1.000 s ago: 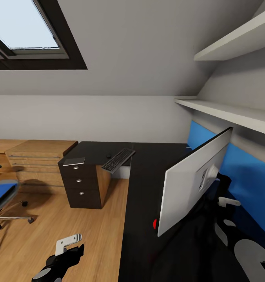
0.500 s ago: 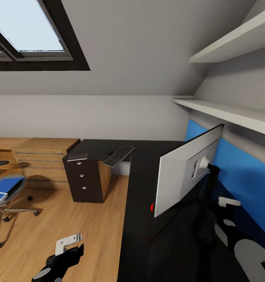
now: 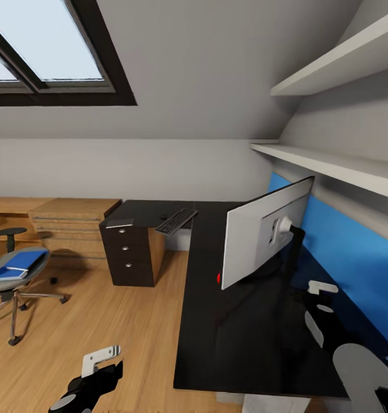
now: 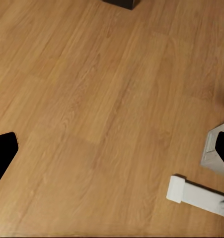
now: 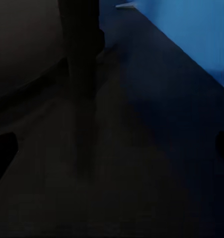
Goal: In the bedroom, organize the workspace by keeping the computer under the desk, ensuring the monitor is on the desk, placing the keyboard on the desk next to the monitor, placing the mouse on the desk next to the keyboard, moving the folder from the swivel chair onto the desk next to the mouse, stacking the notebook on top of the folder with the pen on top of the notebook, and positioning the swivel chair next to the desk.
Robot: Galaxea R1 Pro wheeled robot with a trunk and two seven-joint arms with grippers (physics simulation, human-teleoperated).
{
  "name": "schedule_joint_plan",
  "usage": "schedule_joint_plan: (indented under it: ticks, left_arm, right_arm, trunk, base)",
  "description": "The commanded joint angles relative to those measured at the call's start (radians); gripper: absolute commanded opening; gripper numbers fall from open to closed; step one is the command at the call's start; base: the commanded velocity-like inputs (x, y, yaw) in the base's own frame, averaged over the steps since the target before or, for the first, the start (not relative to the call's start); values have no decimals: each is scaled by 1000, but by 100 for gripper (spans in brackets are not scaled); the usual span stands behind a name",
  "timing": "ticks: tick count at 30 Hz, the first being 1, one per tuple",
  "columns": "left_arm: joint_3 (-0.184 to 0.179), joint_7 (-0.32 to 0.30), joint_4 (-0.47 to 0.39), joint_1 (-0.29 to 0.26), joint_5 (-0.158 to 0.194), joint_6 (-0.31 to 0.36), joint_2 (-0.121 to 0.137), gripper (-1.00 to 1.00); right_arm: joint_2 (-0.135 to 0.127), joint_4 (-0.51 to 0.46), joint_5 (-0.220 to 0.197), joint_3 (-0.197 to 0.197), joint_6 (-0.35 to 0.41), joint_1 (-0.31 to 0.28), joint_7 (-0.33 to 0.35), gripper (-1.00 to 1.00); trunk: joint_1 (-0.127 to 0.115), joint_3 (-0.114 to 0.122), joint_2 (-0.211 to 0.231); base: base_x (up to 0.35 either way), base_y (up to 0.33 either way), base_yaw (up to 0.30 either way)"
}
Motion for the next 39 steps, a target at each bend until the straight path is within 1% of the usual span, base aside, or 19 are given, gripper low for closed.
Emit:
schedule_joint_plan:
  ticks: [1,4,5,6,7,8,11,13,14,24,26,27,29,33,34,35,37,38,39]
  left_arm:
    - [0,7,-1,0,11,2,-1,100]
    - [0,6,-1,0,11,2,-1,100]
    - [0,6,-1,0,11,2,-1,100]
    - [0,6,-1,0,11,2,-1,100]
    - [0,5,-1,0,11,2,-1,100]
    - [0,5,-1,0,11,2,-1,100]
    - [0,5,0,0,11,2,-1,100]
    - [0,5,0,0,11,2,-1,100]
    - [0,5,1,0,11,2,-1,100]
    - [-1,5,2,0,12,2,-2,100]
    - [-1,5,2,0,13,2,-3,100]
    - [-1,5,2,0,13,2,-3,100]
    - [-1,5,2,0,13,2,-3,100]
    - [-2,5,2,0,13,2,-3,100]
    - [-2,4,5,0,12,2,-4,100]
    - [-5,2,14,0,11,1,-6,100]
    - [-5,2,14,0,11,1,-6,100]
    - [-5,2,15,0,11,1,-6,100]
    - [-5,2,16,0,11,1,-6,100]
  right_arm:
    - [20,-67,0,-3,46,22,-3,100]
    - [51,-194,2,-3,105,77,-5,100]
    - [72,-299,3,-3,152,128,-6,100]
    - [83,-355,4,-3,179,156,-7,100]
    - [123,-576,4,-3,300,262,-14,100]
    - [140,-673,3,-3,354,304,-17,100]
    - [168,-813,1,-3,419,367,-21,100]
    - [182,-854,1,-2,435,390,-22,100]
    - [197,-890,2,-2,448,411,-23,100]
    - [220,-941,2,2,458,434,-24,100]
    - [234,-955,2,3,458,435,-24,100]
    - [253,-974,3,4,456,440,-24,100]
    - [268,-991,4,5,447,449,-24,100]
    - [277,-1008,4,9,438,456,-24,100]
    - [281,-1017,4,11,425,464,-25,100]
    - [284,-1028,8,61,295,505,-27,100]
    - [284,-1029,12,80,249,522,-29,100]
    - [284,-1028,21,95,209,538,-45,100]
    - [284,-1028,27,98,195,542,-63,100]
  trunk:
    - [-1,-1,-1]
    - [-1,-1,-1]
    - [-1,-1,-1]
    - [-1,-1,-1]
    - [-1,-1,-1]
    - [-1,-1,-1]
    - [-1,-1,-1]
    - [-1,-1,-1]
    - [-1,-1,-1]
    - [-1,-1,-1]
    - [-1,-1,-1]
    - [-1,-1,-1]
    - [-1,-1,-1]
    - [-1,-1,-1]
    - [-1,-1,-1]
    - [-1,-1,-1]
    - [-1,-1,-1]
    - [-1,-1,-1]
    - [-1,-1,-1]
  base:
    - [-332,63,0]
    - [-288,85,0]
    - [-167,60,0]
    - [-134,48,0]
    - [-55,20,0]
    - [-35,13,0]
    - [-22,17,0]
    - [-10,92,0]
    - [-5,206,0]
    - [-1,259,0]
    - [0,152,0]
    - [0,69,0]
    - [0,45,0]
    - [0,21,0]
    - [13,23,0]
    - [172,213,0]
    - [172,200,0]
    - [64,65,0]
    - [33,33,0]
